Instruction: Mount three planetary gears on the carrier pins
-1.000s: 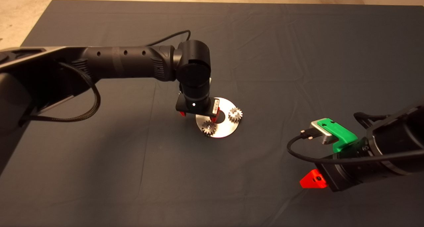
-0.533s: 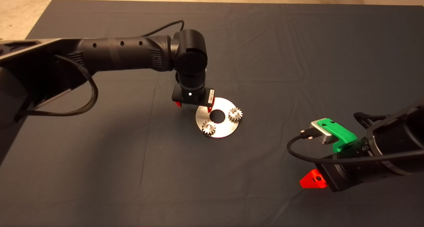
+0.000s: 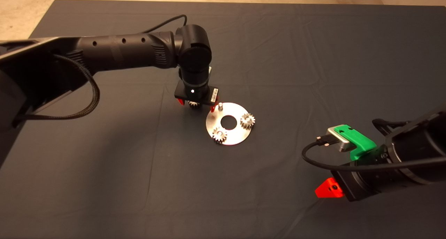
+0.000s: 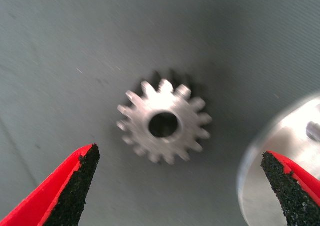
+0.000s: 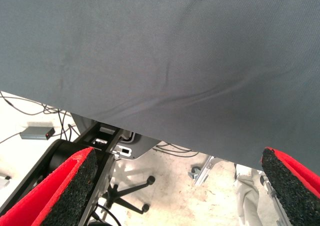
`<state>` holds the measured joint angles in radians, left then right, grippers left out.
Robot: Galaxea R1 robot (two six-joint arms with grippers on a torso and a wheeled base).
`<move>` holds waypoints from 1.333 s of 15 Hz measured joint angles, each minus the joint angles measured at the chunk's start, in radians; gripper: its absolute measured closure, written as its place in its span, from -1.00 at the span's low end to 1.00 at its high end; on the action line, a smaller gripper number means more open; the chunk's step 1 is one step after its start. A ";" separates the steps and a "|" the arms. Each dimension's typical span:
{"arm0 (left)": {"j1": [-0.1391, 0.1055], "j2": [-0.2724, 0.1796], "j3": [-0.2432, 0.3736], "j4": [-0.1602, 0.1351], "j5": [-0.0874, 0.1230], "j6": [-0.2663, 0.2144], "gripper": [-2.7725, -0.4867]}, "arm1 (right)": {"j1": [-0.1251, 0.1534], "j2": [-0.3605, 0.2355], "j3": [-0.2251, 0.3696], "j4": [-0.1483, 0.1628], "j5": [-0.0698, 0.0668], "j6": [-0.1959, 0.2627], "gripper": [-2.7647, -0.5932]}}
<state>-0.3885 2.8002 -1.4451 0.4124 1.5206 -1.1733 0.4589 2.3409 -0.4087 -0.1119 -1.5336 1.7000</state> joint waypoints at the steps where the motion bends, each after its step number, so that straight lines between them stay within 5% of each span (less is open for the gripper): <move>1: 0.000 0.000 -0.007 0.005 0.000 0.006 -0.63 | -0.001 0.000 0.000 0.000 0.000 0.000 -0.72; 11: 0.000 0.001 -0.092 0.047 -0.001 0.056 -0.63 | -0.002 0.000 0.000 0.000 0.000 0.003 -0.72; 20: 0.000 0.007 -0.179 0.048 -0.003 0.017 -0.63 | -0.002 0.000 0.000 0.000 0.000 0.003 -0.72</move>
<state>-0.3881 2.8070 -1.6240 0.4604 1.5178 -1.1564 0.4570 2.3412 -0.4087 -0.1115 -1.5333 1.7031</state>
